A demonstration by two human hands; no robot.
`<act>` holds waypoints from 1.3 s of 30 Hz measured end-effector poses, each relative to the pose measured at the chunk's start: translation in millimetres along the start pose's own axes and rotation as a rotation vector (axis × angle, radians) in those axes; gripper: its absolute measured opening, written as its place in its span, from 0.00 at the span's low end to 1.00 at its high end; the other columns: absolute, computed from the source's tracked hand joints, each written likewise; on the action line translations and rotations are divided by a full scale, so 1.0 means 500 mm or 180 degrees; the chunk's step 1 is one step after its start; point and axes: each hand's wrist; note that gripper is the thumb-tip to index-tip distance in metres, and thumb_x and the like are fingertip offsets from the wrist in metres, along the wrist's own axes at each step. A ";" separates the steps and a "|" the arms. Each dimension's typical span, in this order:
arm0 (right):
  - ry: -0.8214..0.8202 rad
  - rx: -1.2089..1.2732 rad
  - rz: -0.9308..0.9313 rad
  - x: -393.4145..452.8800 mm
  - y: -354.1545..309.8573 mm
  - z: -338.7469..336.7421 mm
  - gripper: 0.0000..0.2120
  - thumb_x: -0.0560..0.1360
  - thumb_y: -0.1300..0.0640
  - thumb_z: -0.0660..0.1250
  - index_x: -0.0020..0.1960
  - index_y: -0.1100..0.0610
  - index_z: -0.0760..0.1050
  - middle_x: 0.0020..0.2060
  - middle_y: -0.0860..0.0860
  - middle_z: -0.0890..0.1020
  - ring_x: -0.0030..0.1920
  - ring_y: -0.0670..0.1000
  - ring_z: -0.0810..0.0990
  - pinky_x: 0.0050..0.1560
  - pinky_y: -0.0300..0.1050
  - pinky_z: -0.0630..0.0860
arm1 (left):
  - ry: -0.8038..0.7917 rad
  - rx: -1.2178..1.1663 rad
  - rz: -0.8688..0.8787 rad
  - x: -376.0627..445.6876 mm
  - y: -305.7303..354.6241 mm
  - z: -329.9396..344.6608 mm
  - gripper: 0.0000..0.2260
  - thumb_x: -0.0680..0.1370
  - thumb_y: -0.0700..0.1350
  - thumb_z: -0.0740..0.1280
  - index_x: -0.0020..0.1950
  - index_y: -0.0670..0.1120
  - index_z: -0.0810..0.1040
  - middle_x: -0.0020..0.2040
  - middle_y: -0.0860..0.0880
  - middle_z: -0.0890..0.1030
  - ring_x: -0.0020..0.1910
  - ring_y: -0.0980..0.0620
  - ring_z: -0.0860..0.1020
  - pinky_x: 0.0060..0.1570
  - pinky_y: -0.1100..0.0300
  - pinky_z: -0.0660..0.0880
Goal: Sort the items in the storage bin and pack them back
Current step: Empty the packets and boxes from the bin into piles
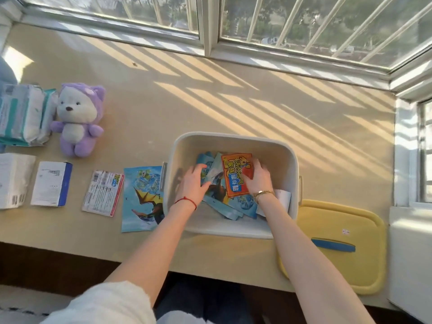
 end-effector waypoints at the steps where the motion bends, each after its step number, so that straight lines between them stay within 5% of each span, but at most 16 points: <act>1: -0.0004 -0.0039 0.0017 0.009 0.006 0.008 0.25 0.76 0.56 0.68 0.70 0.54 0.64 0.61 0.61 0.74 0.63 0.62 0.71 0.63 0.55 0.71 | -0.0054 0.0000 -0.0058 0.010 -0.005 0.011 0.22 0.75 0.45 0.70 0.67 0.49 0.69 0.63 0.45 0.74 0.58 0.47 0.75 0.54 0.54 0.73; 9: 0.0084 -0.0253 0.0102 0.035 0.040 0.048 0.33 0.74 0.55 0.70 0.74 0.48 0.59 0.65 0.59 0.68 0.67 0.61 0.64 0.69 0.58 0.63 | 0.0036 0.0049 -0.0240 0.047 -0.026 0.064 0.23 0.70 0.46 0.76 0.60 0.49 0.69 0.58 0.48 0.74 0.58 0.48 0.73 0.53 0.49 0.74; 16: 0.0148 -0.0256 0.0057 0.045 0.044 0.060 0.20 0.73 0.59 0.69 0.61 0.49 0.66 0.58 0.58 0.70 0.62 0.59 0.67 0.64 0.54 0.67 | 0.0042 -0.0073 -0.0354 0.061 -0.023 0.081 0.23 0.67 0.40 0.77 0.55 0.48 0.68 0.49 0.49 0.74 0.51 0.48 0.74 0.48 0.51 0.74; 20: 0.0189 0.0400 0.0069 0.036 0.031 0.045 0.18 0.74 0.69 0.64 0.55 0.49 0.68 0.55 0.52 0.67 0.56 0.53 0.75 0.59 0.54 0.76 | -0.0023 -0.0347 -0.0363 0.052 -0.006 0.065 0.19 0.72 0.37 0.71 0.57 0.49 0.67 0.43 0.51 0.73 0.44 0.47 0.76 0.40 0.55 0.72; 23: 0.0362 0.0866 0.0071 0.019 0.014 0.022 0.18 0.74 0.72 0.62 0.51 0.49 0.72 0.56 0.52 0.69 0.50 0.48 0.78 0.56 0.47 0.78 | 0.0091 -0.0603 -0.0217 0.031 0.001 0.037 0.21 0.74 0.35 0.69 0.61 0.51 0.67 0.47 0.50 0.75 0.44 0.51 0.75 0.41 0.58 0.71; 26: 0.0320 0.1203 -0.0047 -0.012 -0.002 -0.004 0.14 0.76 0.70 0.62 0.52 0.52 0.76 0.56 0.49 0.76 0.51 0.46 0.77 0.43 0.27 0.76 | 0.0016 -0.0774 0.0009 0.005 0.008 0.002 0.20 0.75 0.32 0.64 0.63 0.51 0.70 0.58 0.49 0.77 0.53 0.52 0.75 0.50 0.60 0.70; 29: 0.0355 0.1441 -0.0233 -0.051 -0.009 -0.028 0.16 0.75 0.69 0.64 0.57 0.53 0.78 0.55 0.46 0.79 0.52 0.43 0.77 0.40 0.20 0.70 | 0.0009 -0.0798 0.0018 -0.027 0.019 -0.033 0.16 0.78 0.34 0.62 0.59 0.52 0.77 0.58 0.51 0.79 0.42 0.57 0.76 0.40 0.76 0.69; 33: 0.0266 0.1827 -0.0383 -0.106 -0.015 -0.058 0.19 0.74 0.69 0.66 0.59 0.49 0.77 0.56 0.45 0.79 0.52 0.41 0.79 0.47 0.34 0.79 | 0.0114 -0.0927 0.0045 -0.072 0.034 -0.081 0.17 0.80 0.36 0.60 0.64 0.52 0.76 0.55 0.50 0.79 0.32 0.62 0.73 0.32 0.76 0.69; 39: 0.0050 0.2023 -0.0954 -0.197 -0.032 -0.120 0.24 0.72 0.70 0.68 0.63 0.49 0.74 0.58 0.46 0.79 0.58 0.49 0.79 0.54 0.46 0.80 | 0.0304 -0.0903 0.0293 -0.158 0.052 -0.185 0.18 0.80 0.37 0.61 0.65 0.55 0.75 0.56 0.53 0.78 0.33 0.60 0.77 0.34 0.69 0.74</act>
Point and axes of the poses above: each hand's wrist, its own x-axis towards the middle knuckle, its own z-axis out of the palm, y = z × x
